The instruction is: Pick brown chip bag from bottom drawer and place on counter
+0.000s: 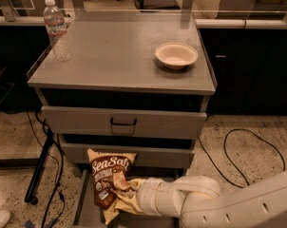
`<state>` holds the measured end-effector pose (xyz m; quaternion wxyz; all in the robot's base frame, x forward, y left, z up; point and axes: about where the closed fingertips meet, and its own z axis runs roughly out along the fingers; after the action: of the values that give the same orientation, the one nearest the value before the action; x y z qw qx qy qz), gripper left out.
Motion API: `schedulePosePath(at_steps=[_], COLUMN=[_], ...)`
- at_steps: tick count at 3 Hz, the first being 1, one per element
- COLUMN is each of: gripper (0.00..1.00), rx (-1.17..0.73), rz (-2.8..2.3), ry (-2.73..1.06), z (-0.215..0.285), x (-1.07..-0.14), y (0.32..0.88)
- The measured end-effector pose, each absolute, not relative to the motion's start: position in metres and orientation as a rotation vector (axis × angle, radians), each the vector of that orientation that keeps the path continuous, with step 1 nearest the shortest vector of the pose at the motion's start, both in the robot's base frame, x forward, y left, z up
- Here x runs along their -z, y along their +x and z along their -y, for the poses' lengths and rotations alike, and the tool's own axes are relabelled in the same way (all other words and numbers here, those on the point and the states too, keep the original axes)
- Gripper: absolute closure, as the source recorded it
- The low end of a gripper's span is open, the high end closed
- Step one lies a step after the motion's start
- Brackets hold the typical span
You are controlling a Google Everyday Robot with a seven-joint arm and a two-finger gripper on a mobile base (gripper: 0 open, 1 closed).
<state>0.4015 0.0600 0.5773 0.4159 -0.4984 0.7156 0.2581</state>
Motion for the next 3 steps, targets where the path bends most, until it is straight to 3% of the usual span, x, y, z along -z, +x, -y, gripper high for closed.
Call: schedulePosePath(at_steps=[3], gripper=[1.00], rx=[-0.644], rz=[-1.700], ry=[-1.277], z=[-0.071], x=[-0.626], y=[0.409])
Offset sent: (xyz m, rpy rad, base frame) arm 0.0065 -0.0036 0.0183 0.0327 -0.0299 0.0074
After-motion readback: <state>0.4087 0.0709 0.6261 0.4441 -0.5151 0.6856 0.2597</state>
